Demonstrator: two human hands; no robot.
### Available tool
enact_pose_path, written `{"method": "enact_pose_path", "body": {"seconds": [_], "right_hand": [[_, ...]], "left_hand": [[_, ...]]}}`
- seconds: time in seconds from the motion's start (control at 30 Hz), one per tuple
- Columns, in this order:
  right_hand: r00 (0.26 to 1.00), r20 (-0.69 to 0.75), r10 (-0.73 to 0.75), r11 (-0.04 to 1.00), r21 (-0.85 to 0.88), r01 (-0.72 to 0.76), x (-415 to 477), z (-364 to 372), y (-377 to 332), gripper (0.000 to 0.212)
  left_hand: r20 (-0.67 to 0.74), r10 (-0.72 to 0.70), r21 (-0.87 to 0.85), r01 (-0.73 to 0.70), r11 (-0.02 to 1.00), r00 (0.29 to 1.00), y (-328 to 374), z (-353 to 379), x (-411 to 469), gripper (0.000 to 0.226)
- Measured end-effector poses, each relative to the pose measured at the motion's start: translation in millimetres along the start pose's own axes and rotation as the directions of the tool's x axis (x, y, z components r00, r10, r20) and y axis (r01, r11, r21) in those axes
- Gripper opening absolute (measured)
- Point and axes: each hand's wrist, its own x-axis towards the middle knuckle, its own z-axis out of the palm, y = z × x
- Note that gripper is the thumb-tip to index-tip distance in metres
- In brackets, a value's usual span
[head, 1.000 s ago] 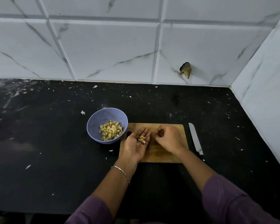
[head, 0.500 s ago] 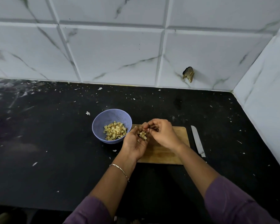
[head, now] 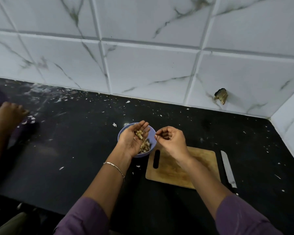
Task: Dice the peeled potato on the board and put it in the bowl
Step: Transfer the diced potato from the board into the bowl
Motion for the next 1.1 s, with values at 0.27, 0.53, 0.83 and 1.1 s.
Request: {"method": "enact_pose_path", "body": {"seconds": [0.27, 0.53, 0.83, 1.1], "right_hand": [[0.995, 0.004, 0.100, 0.995, -0.018, -0.100, 7.4, 16.2, 10.3, 0.015], [0.993, 0.045, 0.114, 0.990, -0.087, -0.109, 6.9, 24.2, 14.9, 0.017], [0.867, 0.415, -0.275, 0.792, -0.414, 0.449, 1.2, 44.8, -8.3, 0.061], [0.904, 0.284, -0.319, 0.569, -0.705, 0.423, 3.8, 34.9, 11.8, 0.034]], "left_hand": [[-0.090, 0.183, 0.408, -0.131, 0.904, 0.979, 11.8, -24.5, 28.2, 0.021], [-0.012, 0.177, 0.440, -0.154, 0.885, 0.984, 10.6, -30.1, 31.2, 0.024], [0.072, 0.037, 0.244, -0.054, 0.968, 0.997, 10.3, -30.7, 30.2, 0.075], [0.056, 0.087, 0.305, -0.100, 0.947, 0.995, 17.7, -28.0, 26.5, 0.084]]}}
